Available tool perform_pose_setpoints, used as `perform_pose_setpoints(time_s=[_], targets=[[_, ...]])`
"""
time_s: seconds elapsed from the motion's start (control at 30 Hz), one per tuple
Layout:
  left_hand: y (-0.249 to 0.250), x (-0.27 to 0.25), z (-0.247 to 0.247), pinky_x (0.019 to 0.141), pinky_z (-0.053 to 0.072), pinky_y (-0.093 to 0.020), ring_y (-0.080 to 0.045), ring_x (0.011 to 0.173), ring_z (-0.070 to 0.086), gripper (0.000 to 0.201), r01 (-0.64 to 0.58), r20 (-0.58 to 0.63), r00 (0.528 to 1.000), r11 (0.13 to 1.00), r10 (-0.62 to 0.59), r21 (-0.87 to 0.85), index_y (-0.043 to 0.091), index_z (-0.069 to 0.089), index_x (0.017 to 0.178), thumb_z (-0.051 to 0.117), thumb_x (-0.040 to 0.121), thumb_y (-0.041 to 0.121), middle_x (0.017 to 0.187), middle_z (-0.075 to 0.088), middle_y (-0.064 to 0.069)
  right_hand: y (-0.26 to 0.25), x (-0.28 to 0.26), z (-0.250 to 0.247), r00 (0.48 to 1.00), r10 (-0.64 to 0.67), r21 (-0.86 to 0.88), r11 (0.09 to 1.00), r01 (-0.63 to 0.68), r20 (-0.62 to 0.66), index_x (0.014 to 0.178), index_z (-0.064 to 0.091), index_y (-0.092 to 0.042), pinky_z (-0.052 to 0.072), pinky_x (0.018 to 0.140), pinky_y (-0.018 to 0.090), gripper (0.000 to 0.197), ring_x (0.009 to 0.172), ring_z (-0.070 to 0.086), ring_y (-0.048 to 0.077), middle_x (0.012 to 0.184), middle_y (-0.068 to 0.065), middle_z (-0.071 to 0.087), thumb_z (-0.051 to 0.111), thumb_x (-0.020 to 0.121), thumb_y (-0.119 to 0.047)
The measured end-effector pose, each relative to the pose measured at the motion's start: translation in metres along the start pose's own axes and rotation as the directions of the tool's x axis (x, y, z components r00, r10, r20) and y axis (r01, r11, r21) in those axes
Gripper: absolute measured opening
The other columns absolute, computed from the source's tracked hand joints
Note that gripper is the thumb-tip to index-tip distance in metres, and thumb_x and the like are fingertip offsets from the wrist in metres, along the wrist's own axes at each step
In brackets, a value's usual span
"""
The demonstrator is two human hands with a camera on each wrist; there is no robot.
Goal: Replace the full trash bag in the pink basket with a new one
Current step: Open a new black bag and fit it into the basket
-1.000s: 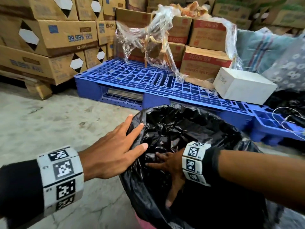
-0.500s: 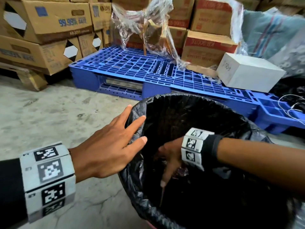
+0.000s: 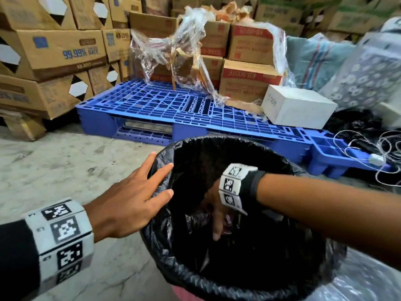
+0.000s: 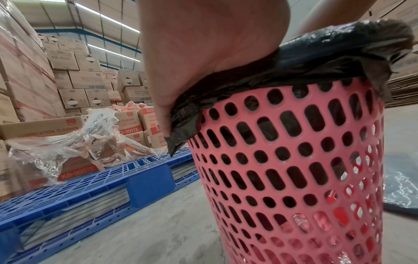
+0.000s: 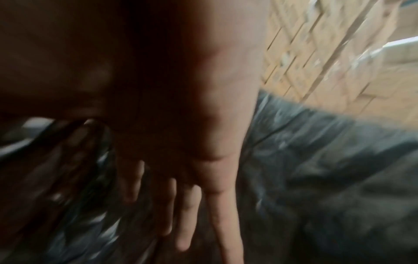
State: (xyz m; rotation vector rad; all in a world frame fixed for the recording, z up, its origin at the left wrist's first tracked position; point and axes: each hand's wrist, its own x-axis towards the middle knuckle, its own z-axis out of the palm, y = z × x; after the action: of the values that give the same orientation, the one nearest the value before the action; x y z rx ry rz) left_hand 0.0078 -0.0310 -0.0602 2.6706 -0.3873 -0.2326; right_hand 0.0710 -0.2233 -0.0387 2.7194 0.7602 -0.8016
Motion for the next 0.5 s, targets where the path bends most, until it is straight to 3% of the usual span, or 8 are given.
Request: perform_pose_setpoints(time_s=[0.03,0.07,0.1,0.17,0.23,0.3,0.37,0.5], targets=[[-0.001,0.001,0.0,0.116,0.018,-0.035,-0.01,0.145,-0.001,0.084,-0.006,-0.003,1.0,1.0,0.006,-0.001,0.049,-0.002,0.142,0.012,0.064,0.075,0.153,-0.027,0.017,0.006,0.002,-0.006,0.997,-0.005,0.001,1.0,0.005,0.075,0.133,0.046,-0.014,0.044,0.094,0.01,0.059,0.114,0.051,0.008,0.127,-0.008,0.054,0.069,0.082,-0.031],[0.0,0.001,0.0,0.116,0.018,-0.034,-0.01,0.145,0.0,0.082,-0.013,-0.006,1.0,1.0,0.013,-0.001,0.048,-0.002,0.143,0.014,0.066,0.074,0.153,-0.026,0.016,0.014,0.001,-0.01,0.987,-0.005,-0.033,0.999,0.011,0.161,0.133,0.047,-0.02,0.046,0.101,0.027,0.071,0.116,0.054,0.015,0.13,-0.003,0.056,0.075,0.072,-0.043],[-0.001,0.002,0.001,0.116,0.018,-0.034,-0.012,0.146,0.001,0.078,-0.013,-0.009,1.0,1.0,0.013,-0.008,0.047,0.0,0.143,0.019,0.072,0.072,0.154,-0.025,0.014,0.021,-0.003,-0.014,0.988,0.01,-0.05,0.999,-0.003,0.156,0.137,0.042,-0.025,0.043,0.104,0.037,0.082,0.121,0.053,0.02,0.137,0.0,0.053,0.075,0.066,-0.052],[-0.002,0.002,0.002,0.115,0.019,-0.035,-0.014,0.146,0.004,0.066,-0.012,-0.027,1.0,0.999,0.011,-0.035,0.045,0.004,0.144,0.03,0.086,0.062,0.156,-0.021,0.013,0.039,-0.028,-0.022,0.994,0.099,-0.048,0.994,-0.097,0.047,0.142,0.03,-0.032,0.037,0.108,0.045,0.092,0.131,0.043,0.023,0.15,0.0,0.036,0.071,0.065,-0.06],[-0.004,0.004,0.004,0.115,0.02,-0.036,-0.016,0.146,0.008,0.062,-0.023,-0.06,0.998,0.997,0.019,-0.067,0.042,0.01,0.144,0.037,0.089,0.054,0.157,-0.017,0.012,0.058,-0.065,-0.019,0.983,0.145,0.043,0.989,-0.141,-0.112,0.145,0.019,-0.033,0.028,0.114,0.045,0.088,0.139,0.031,0.024,0.155,0.002,0.026,0.063,0.074,-0.06],[-0.005,0.005,0.006,0.114,0.02,-0.036,-0.018,0.145,0.011,0.062,-0.032,-0.086,0.996,0.995,0.024,-0.092,0.04,0.014,0.144,0.04,0.089,0.052,0.158,-0.014,0.01,0.08,-0.099,0.0,0.929,0.207,0.193,0.969,-0.152,-0.305,0.147,0.008,-0.033,0.023,0.117,0.042,0.088,0.143,0.021,0.023,0.158,0.005,0.015,0.057,0.079,-0.058],[-0.004,0.006,0.007,0.114,0.02,-0.037,-0.02,0.145,0.011,0.062,-0.046,-0.101,0.994,0.994,0.036,-0.103,0.038,0.016,0.144,0.042,0.089,0.05,0.158,-0.012,0.007,0.092,-0.128,0.031,0.862,0.299,0.331,0.929,-0.165,-0.41,0.147,0.003,-0.031,0.016,0.119,0.036,0.089,0.145,0.014,0.02,0.159,0.006,0.008,0.054,0.08,-0.058],[-0.002,0.007,0.007,0.113,0.022,-0.037,-0.022,0.145,0.012,0.061,-0.053,-0.1,0.994,0.992,0.041,-0.118,0.035,0.019,0.144,0.045,0.089,0.047,0.159,-0.01,0.005,0.088,-0.148,0.093,0.83,0.442,0.587,0.789,-0.18,-0.339,0.148,0.001,-0.023,0.007,0.107,0.009,0.097,0.136,0.016,0.0,0.156,-0.003,0.013,0.045,0.075,-0.069]])
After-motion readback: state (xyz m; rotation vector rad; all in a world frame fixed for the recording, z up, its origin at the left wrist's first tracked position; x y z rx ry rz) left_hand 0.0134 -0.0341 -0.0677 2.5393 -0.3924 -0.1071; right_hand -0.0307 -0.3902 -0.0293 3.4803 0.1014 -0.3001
